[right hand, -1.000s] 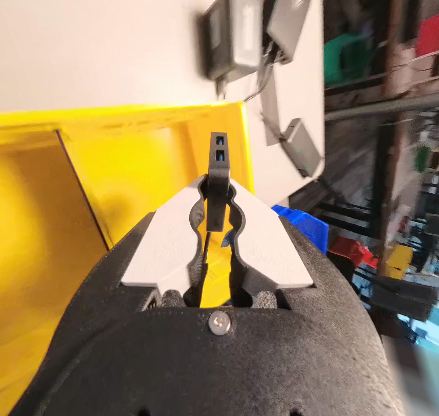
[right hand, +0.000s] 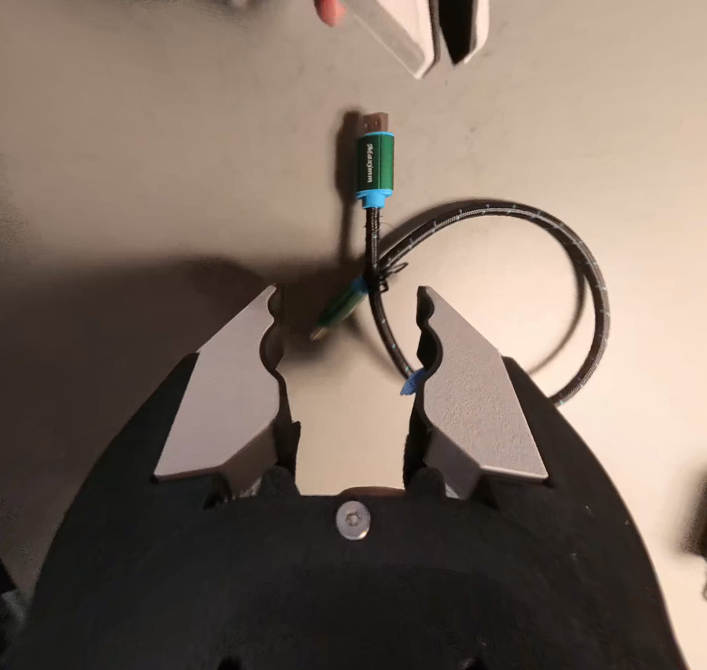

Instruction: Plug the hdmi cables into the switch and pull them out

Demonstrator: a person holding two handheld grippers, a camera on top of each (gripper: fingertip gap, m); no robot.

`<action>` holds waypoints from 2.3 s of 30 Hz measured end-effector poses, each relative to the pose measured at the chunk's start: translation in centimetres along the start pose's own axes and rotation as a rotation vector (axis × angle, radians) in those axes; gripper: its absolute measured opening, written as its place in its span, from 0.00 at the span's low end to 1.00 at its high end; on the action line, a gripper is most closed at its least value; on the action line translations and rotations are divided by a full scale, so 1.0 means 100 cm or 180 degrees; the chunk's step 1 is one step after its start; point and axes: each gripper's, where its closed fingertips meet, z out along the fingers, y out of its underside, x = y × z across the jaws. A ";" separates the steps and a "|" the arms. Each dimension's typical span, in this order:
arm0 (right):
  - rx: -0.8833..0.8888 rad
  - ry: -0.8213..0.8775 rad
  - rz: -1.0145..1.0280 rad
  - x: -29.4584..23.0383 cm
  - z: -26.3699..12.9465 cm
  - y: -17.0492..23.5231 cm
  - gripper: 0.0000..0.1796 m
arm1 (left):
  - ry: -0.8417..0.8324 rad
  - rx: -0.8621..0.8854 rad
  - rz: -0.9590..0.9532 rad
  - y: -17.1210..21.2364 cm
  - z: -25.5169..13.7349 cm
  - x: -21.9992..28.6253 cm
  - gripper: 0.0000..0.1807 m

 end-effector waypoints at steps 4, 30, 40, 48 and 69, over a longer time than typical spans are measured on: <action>0.0024 -0.0016 0.0014 0.007 0.010 -0.006 0.17 | 0.0022 0.0036 -0.0069 -0.002 -0.002 -0.002 0.07; 0.1040 0.1675 0.2491 0.016 -0.175 0.277 0.08 | -0.0066 0.0131 -0.0225 -0.005 -0.004 -0.010 0.07; 0.2257 0.1415 0.2530 -0.027 -0.176 0.222 0.39 | -0.0120 0.0174 -0.0223 -0.006 -0.005 -0.011 0.07; 0.1729 0.1947 0.1932 -0.011 -0.141 0.213 0.16 | -0.0069 0.0080 -0.0211 -0.001 -0.003 -0.005 0.07; 0.3675 0.1594 0.1899 -0.083 -0.253 0.112 0.44 | 0.0286 0.0927 -0.0222 -0.025 -0.004 0.088 0.20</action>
